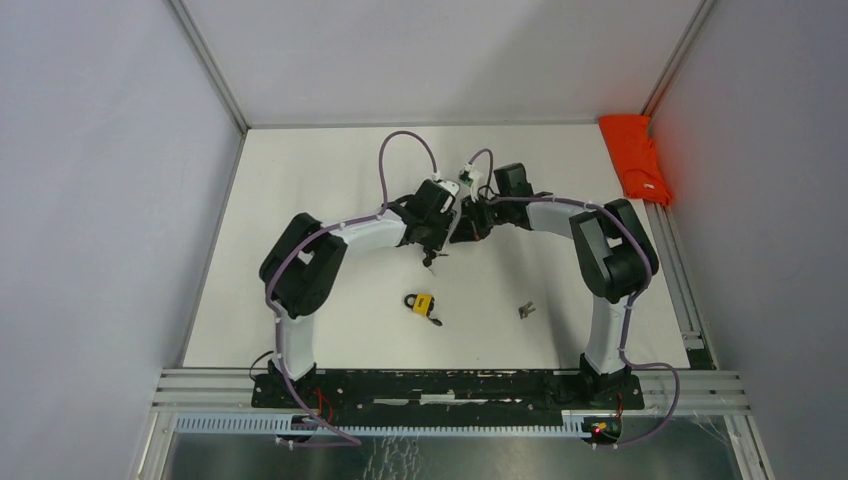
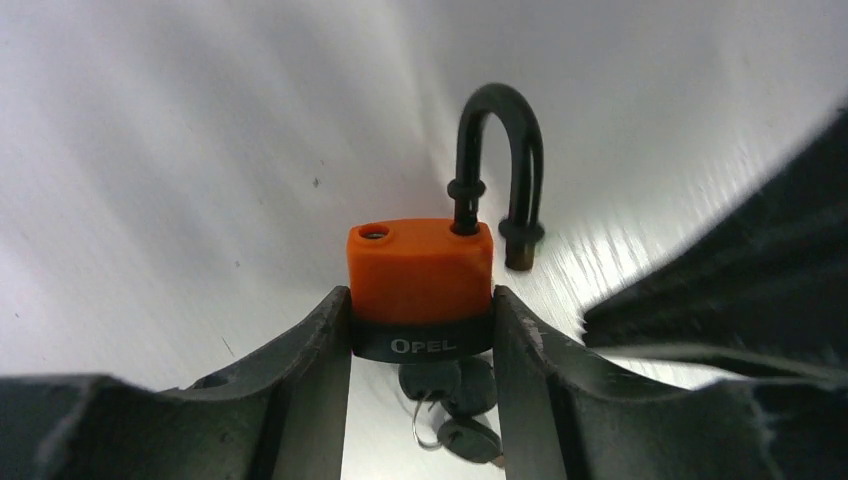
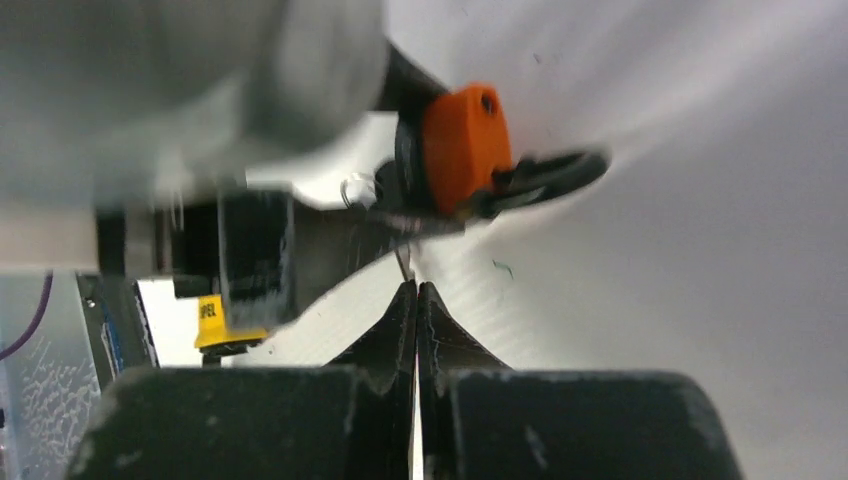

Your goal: Unlock with the key

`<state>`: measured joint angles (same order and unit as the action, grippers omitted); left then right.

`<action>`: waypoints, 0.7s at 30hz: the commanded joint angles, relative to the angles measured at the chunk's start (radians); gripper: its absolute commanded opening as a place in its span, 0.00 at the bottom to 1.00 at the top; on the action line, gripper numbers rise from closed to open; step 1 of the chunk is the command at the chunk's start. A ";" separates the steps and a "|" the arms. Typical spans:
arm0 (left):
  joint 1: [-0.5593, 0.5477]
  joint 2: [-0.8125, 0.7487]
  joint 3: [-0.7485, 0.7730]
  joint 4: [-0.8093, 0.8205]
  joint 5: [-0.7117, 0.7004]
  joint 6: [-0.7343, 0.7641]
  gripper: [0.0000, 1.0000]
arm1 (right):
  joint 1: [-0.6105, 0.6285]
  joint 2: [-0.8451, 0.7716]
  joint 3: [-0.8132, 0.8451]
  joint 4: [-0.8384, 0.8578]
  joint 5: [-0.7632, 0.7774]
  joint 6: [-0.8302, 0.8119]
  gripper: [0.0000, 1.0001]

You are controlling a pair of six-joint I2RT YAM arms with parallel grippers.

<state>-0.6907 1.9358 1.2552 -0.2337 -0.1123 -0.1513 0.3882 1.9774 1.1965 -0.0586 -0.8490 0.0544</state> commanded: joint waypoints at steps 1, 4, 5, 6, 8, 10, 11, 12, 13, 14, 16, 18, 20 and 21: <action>0.005 0.078 0.116 -0.006 -0.146 0.034 0.02 | -0.026 -0.073 -0.055 0.026 0.086 0.029 0.00; 0.010 0.143 0.175 -0.049 -0.196 0.029 0.02 | -0.053 -0.110 -0.065 -0.010 0.159 0.034 0.00; 0.012 0.164 0.198 -0.063 -0.215 0.024 0.02 | -0.061 -0.129 -0.071 -0.019 0.189 0.040 0.00; 0.014 0.183 0.217 -0.076 -0.234 0.018 0.02 | -0.067 -0.145 -0.078 -0.023 0.215 0.041 0.00; 0.021 0.213 0.244 -0.088 -0.247 0.012 0.02 | -0.078 -0.184 -0.099 -0.025 0.258 0.047 0.00; 0.032 0.241 0.279 -0.099 -0.251 0.013 0.02 | -0.080 -0.219 -0.112 -0.032 0.295 0.047 0.00; 0.038 0.255 0.301 -0.109 -0.248 0.014 0.02 | -0.081 -0.230 -0.113 -0.042 0.324 0.046 0.00; 0.048 0.267 0.321 -0.118 -0.244 0.015 0.02 | -0.082 -0.239 -0.113 -0.053 0.339 0.044 0.00; 0.056 0.277 0.336 -0.123 -0.237 0.017 0.02 | -0.081 -0.247 -0.114 -0.055 0.353 0.043 0.00; 0.064 0.282 0.347 -0.124 -0.222 0.020 0.02 | -0.084 -0.253 -0.117 -0.056 0.366 0.046 0.00; 0.089 0.291 0.366 -0.123 -0.172 0.018 0.02 | -0.083 -0.258 -0.118 -0.058 0.375 0.048 0.00; 0.116 0.289 0.374 -0.112 -0.100 0.004 0.04 | -0.083 -0.256 -0.120 -0.054 0.378 0.058 0.00; 0.133 0.276 0.373 -0.100 -0.045 -0.005 0.10 | -0.083 -0.254 -0.129 -0.040 0.375 0.069 0.00; 0.136 0.266 0.370 -0.095 -0.030 -0.008 0.13 | -0.083 -0.257 -0.136 -0.033 0.373 0.075 0.01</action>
<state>-0.5922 2.1979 1.6112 -0.3065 -0.2291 -0.1513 0.3054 1.7489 1.0828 -0.1062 -0.5114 0.1009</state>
